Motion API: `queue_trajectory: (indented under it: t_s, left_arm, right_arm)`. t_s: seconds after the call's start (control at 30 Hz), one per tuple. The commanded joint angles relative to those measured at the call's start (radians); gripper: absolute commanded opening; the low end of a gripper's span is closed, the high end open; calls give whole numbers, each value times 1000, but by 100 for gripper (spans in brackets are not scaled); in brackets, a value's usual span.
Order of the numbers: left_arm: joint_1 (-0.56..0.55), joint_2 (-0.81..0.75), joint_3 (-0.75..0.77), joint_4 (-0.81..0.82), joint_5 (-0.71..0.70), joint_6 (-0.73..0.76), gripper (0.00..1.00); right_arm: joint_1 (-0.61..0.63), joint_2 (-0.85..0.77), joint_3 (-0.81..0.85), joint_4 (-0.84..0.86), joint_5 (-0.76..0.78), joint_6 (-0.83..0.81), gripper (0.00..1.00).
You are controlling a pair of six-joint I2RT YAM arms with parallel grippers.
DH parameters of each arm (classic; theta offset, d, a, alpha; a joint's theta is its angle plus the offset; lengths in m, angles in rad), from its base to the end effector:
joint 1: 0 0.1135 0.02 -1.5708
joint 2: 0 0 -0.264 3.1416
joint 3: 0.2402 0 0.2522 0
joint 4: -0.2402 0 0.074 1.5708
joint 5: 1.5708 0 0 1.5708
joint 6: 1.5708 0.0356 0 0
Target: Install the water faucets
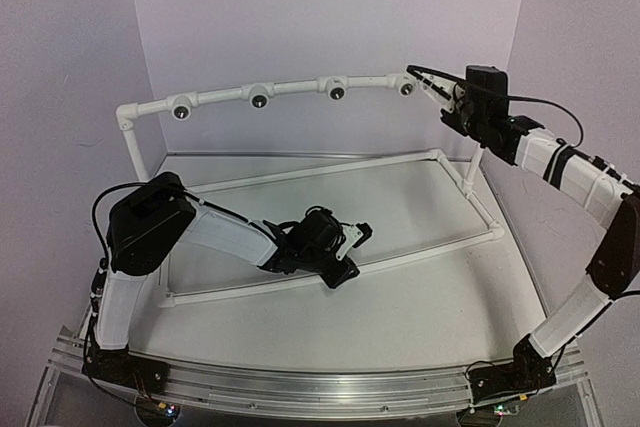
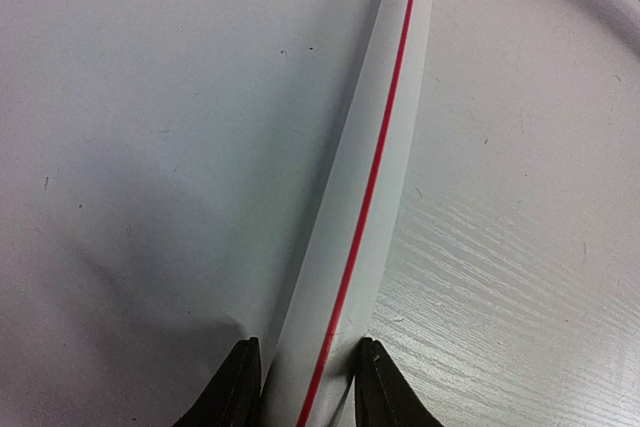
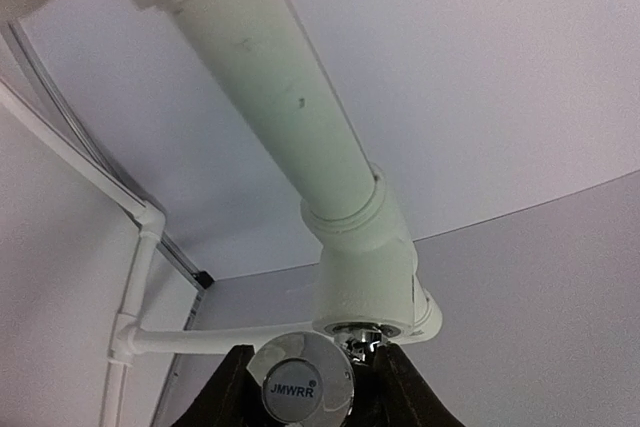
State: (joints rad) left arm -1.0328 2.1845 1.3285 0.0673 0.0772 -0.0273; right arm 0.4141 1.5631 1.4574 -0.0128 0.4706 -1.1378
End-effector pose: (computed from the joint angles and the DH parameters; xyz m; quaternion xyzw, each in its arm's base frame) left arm 0.2308 -0.3922 0.1060 0.4580 0.8024 -0.2233 0.3106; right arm 0.3479 0.1353 0.3988 -0.3988 0.6274 -0.3916 0.5422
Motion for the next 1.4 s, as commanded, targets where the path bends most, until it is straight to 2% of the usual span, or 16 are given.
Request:
queue_trajectory:
  t_s: [0.0, 0.07, 0.13, 0.3, 0.47, 0.5, 0.63, 0.83, 0.9, 1.0, 1.13, 1.37]
  left_arm:
    - [5, 155, -115, -495, -13, -112, 0]
    - [5, 156, -114, -497, -14, -112, 0]
    - [5, 157, -115, -498, -17, -111, 0]
    - [5, 159, -113, -500, -13, -114, 0]
    - [5, 157, -117, -496, -13, -117, 0]
    - [5, 158, -118, -496, -13, -118, 0]
    - [5, 157, -121, -492, -11, -120, 0]
    - [5, 158, -120, -490, -11, -120, 0]
    - [5, 158, -121, -490, -11, -120, 0]
    - [5, 154, -126, -488, -13, -120, 0]
    - [5, 155, -123, -488, -12, -122, 0]
    - [4, 155, -121, -491, -12, -123, 0]
  right_arm:
    - [-5, -37, 53, -62, -59, 512, 23]
    - [-5, -51, 50, -83, -115, 612, 19]
    - [-7, -60, 42, -93, -171, 817, 12]
    - [-27, -60, 29, -101, -302, 1216, 8]
    - [-125, -80, -11, -93, -449, 1648, 5]
    - [-181, -90, -37, -87, -534, 1805, 0]
    - [-276, -110, -110, -28, -692, 2077, 0]
    - [-387, -93, -239, 158, -928, 2476, 0]
    - [-401, -81, -268, 201, -969, 2552, 0]
    - [-406, -31, -314, 302, -1051, 2752, 0]
    - [-406, 32, -364, 354, -1089, 2891, 0]
    - [-406, 95, -393, 382, -1099, 2897, 0]
